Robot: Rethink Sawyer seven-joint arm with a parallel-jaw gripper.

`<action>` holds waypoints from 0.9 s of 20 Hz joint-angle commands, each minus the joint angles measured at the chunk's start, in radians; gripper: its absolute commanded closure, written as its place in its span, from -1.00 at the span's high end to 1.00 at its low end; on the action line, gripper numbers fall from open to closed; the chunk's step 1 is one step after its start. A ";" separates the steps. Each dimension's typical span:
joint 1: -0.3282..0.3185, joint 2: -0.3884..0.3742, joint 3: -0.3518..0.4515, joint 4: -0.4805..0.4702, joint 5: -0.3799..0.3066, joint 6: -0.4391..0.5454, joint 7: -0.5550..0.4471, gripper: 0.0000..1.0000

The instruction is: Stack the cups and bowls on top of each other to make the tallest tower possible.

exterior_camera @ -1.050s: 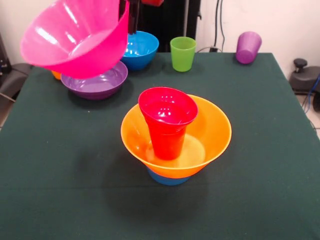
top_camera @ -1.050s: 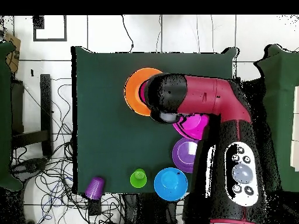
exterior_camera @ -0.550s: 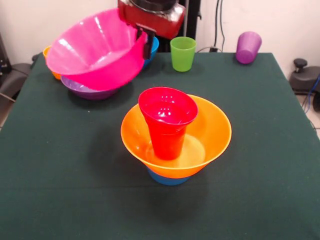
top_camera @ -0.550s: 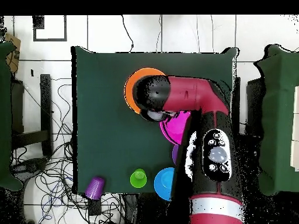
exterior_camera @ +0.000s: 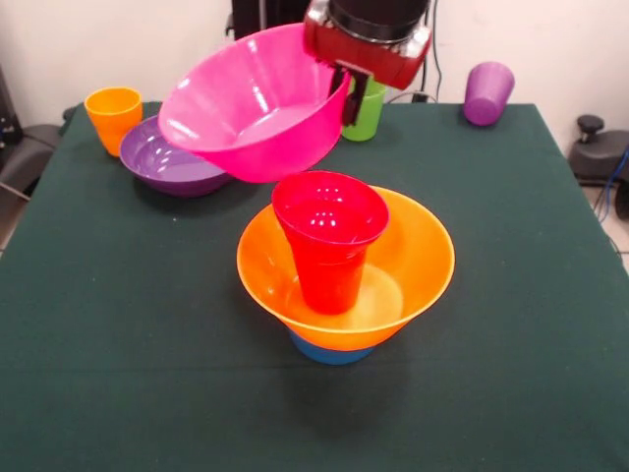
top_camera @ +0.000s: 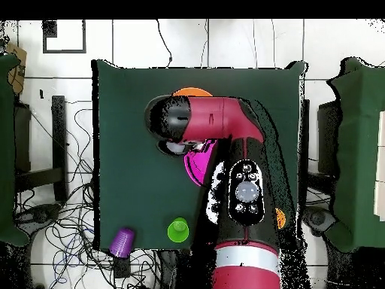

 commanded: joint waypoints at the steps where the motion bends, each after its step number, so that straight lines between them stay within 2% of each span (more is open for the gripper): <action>1: 0.007 -0.082 -0.010 -0.025 0.037 0.151 0.110 -1.00; 7: -0.017 -0.122 -0.019 0.024 0.031 0.137 0.055 -1.00; 11: -0.026 -0.140 -0.022 0.019 0.027 0.173 0.038 -1.00; 13: -0.024 -0.130 -0.015 -0.022 0.031 0.196 0.051 -1.00; 18: 0.002 -0.069 0.015 -0.197 0.060 0.332 0.116 -1.00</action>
